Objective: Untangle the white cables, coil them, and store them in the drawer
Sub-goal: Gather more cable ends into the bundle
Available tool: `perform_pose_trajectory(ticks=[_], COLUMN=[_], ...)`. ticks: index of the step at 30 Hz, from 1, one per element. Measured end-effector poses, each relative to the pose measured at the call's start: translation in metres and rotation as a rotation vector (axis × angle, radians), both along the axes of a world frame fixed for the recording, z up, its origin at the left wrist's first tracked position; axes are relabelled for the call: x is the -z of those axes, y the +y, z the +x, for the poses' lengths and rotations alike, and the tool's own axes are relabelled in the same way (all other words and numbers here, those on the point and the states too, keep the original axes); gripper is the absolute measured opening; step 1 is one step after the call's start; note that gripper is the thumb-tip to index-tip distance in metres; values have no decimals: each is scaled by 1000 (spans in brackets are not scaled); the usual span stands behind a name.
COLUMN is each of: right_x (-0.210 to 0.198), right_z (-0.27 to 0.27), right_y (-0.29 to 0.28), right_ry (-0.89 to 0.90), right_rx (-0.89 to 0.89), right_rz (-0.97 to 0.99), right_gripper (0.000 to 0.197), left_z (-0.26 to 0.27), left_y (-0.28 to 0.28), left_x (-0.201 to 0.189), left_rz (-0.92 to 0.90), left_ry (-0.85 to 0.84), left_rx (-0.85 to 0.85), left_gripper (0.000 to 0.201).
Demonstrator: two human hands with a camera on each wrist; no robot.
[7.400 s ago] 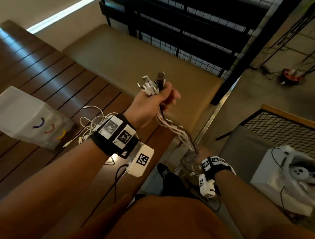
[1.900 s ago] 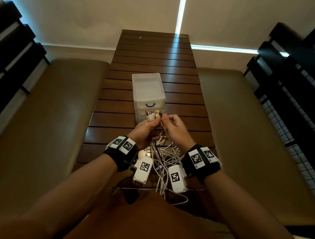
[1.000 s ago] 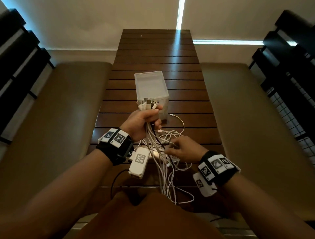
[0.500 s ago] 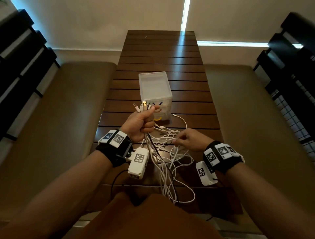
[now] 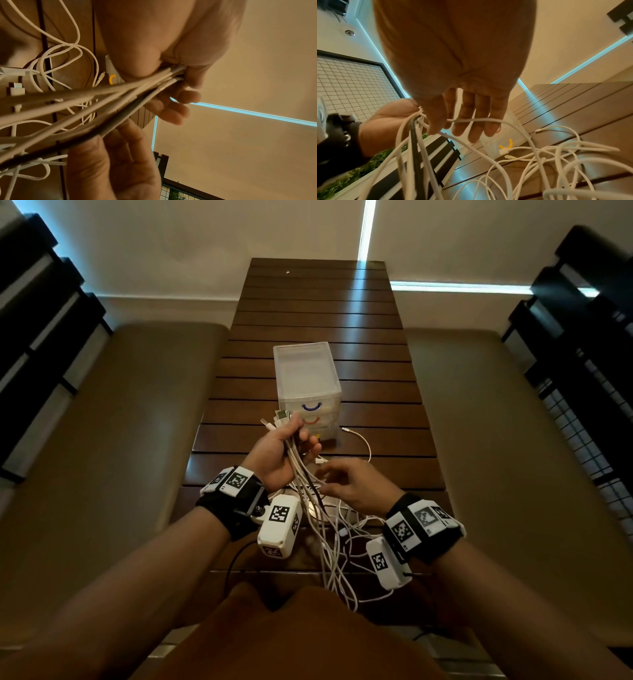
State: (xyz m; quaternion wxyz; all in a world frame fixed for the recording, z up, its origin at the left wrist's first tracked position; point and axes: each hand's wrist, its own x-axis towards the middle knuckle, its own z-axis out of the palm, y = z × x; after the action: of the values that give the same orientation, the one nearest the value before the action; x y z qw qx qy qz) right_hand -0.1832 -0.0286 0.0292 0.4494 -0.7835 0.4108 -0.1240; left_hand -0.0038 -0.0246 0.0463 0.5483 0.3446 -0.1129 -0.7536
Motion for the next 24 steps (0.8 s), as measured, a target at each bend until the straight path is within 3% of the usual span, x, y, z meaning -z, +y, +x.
perform_pose_trajectory(ticks=[4,7,11,15,19,24], right_x=[-1,-5,-10,-2,-4,-7], right_z=[5,7,12,10,4,-7], right_y=[2,3,9,4,1,-2], right_ry=[21,-28,-88,-44,21,40], right_rx=[-98,-17,47,129,21,-8], right_rz=[-43,38,49,44,50,114], right_gripper=[17,12,20,15,12,15], left_z=[-3,-4,-5,-7,-10,-11], left_y=[-1,-1,-1,0,0,-2], left_x=[0,2,3,4,5,7], left_rz=[5,10,11,-40,-91,-119], left_ry=[-16,-71,-131,-118,-125,-226], left_rx=[-11,-22,56,62,100,137], left_gripper=[38,31,35,14,7,18])
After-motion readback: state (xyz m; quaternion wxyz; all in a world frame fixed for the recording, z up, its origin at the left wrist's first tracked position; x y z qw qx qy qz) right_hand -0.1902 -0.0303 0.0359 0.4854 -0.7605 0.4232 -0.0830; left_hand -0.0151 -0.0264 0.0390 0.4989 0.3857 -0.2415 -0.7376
